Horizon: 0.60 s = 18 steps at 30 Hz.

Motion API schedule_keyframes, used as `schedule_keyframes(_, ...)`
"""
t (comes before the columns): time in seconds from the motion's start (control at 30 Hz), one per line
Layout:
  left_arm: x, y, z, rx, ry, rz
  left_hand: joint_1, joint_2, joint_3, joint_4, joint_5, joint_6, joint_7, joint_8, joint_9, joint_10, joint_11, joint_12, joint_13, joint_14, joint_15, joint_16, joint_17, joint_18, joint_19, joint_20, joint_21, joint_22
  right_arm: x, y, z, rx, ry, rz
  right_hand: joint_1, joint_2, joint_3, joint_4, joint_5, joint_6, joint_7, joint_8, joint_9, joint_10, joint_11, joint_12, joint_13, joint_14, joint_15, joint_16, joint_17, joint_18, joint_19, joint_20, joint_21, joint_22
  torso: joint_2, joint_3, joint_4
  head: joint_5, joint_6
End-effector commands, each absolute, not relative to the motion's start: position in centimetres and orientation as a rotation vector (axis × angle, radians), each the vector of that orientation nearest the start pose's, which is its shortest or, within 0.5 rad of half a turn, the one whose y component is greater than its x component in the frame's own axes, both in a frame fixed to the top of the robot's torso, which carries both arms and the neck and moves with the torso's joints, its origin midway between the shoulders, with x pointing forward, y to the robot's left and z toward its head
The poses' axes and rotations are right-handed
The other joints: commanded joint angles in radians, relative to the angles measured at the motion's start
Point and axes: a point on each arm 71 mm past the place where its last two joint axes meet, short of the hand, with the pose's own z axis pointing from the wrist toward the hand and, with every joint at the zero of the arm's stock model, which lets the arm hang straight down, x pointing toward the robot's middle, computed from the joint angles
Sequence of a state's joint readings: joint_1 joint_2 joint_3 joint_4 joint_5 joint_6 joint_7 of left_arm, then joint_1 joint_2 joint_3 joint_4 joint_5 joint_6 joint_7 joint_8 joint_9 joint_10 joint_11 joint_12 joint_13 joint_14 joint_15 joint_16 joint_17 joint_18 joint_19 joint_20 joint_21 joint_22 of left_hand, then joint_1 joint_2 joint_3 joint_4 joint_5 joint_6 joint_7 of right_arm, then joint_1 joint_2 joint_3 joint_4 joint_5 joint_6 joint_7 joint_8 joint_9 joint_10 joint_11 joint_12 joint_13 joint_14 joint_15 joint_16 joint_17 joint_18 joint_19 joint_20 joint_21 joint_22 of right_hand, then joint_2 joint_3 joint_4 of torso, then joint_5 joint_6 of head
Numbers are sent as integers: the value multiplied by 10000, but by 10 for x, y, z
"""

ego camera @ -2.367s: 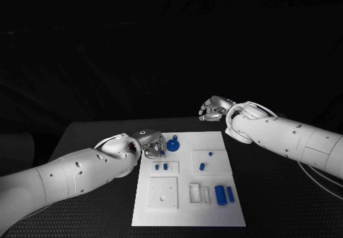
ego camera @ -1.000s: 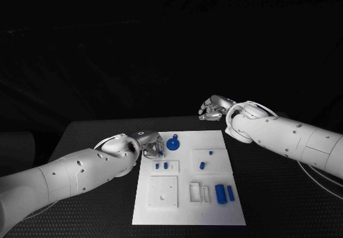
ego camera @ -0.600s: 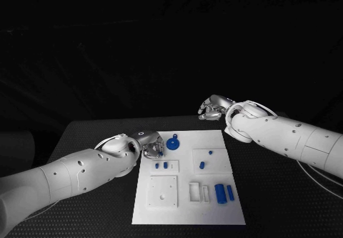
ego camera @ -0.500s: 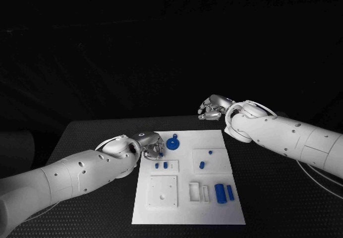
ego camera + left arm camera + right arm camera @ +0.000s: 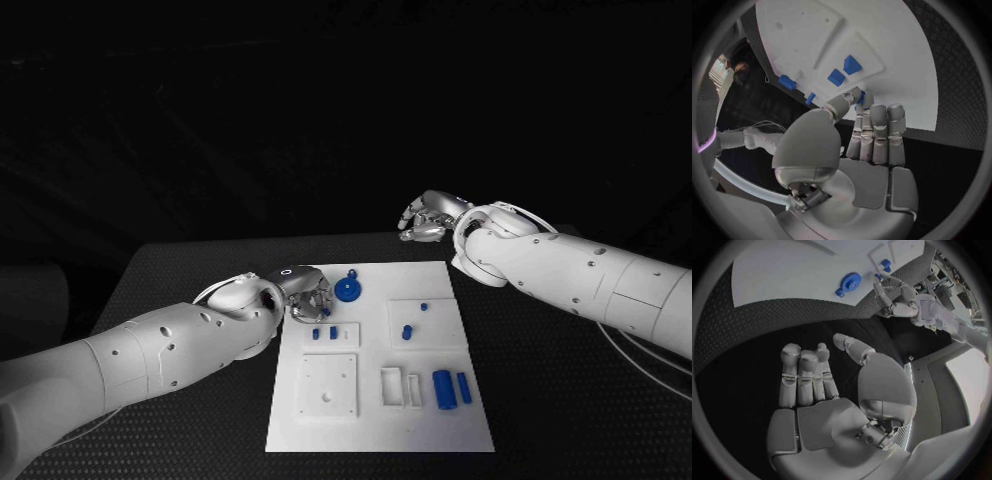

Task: Assemble the parts on the task board

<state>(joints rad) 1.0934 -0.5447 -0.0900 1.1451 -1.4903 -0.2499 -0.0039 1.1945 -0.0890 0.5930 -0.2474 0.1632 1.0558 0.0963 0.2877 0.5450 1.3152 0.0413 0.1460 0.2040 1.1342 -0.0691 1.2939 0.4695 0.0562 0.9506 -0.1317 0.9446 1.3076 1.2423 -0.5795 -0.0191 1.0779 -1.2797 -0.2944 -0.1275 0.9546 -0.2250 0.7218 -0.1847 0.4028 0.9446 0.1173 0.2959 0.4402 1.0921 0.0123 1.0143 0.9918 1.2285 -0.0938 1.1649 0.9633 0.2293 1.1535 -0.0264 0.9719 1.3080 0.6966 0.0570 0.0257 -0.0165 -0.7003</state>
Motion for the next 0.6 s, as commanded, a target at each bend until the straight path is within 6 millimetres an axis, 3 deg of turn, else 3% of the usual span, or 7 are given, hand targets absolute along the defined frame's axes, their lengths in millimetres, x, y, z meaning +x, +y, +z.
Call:
schedule_keyframes(0.03, 508, 145, -282, 2718, 18364, -6488, -20, 112, 43, -5, 34, 58, 28, 31, 14, 71, -9, -55, 9, 78, -19, 45, -4, 402, 39, -321, 66, 159, 572, -202, -184, 1017, 16867, 5360, -65, 63, -23, -33, 40, -5, 50, 67, 11, -23, -30, -54, -17, 2, -48, -52, -16, 325, -30, -11, -58, 55, -5, 2, 2, -1, 3)
schedule_keyframes(0.6, 508, 140, -288, 3018, 19027, -6235, -5, 118, 56, -17, 37, 56, 28, 27, 7, 75, -9, -71, 4, 81, -20, 48, -1, 401, 45, -329, 73, 163, 572, -202, -184, 1010, 16902, 5353, -65, 63, -25, -36, 44, -7, 50, 68, 15, -23, -30, -50, -27, 2, -48, -53, -19, 325, -27, -11, -64, 58, -5, 1, 4, -45, 21)
